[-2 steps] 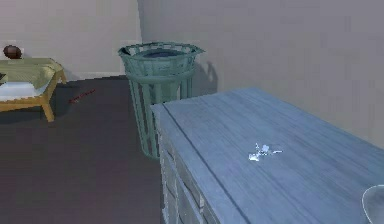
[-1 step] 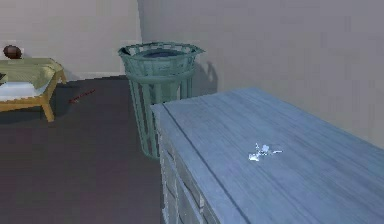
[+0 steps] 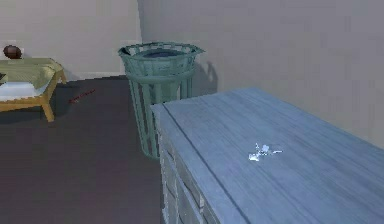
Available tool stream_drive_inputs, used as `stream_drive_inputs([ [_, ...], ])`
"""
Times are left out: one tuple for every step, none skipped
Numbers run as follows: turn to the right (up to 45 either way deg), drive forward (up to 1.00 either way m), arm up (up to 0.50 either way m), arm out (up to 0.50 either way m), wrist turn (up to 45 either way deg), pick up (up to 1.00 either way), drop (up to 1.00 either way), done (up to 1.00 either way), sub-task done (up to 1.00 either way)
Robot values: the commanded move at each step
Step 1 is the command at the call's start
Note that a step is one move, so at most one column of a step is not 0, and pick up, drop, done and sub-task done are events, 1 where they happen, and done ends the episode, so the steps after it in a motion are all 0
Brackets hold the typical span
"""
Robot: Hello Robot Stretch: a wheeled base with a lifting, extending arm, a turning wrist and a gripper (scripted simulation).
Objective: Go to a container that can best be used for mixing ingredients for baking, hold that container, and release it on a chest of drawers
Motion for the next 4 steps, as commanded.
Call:
stream_drive_inputs([
  [0.0, 0.0, -0.12, 0.0, 0.0, 0.0, 0.0, 0.0, 0.0],
  [0.0, 0.0, 0.0, 0.0, 0.0, 0.0, 1.0, 0.0, 0.0],
  [0.0, 0.0, 0.0, -0.1, 0.0, 0.0, 0.0, 0.0, 0.0],
  [0.0, 0.0, 0.0, 0.0, 0.0, 0.0, 0.0, 1.0, 0.0],
])
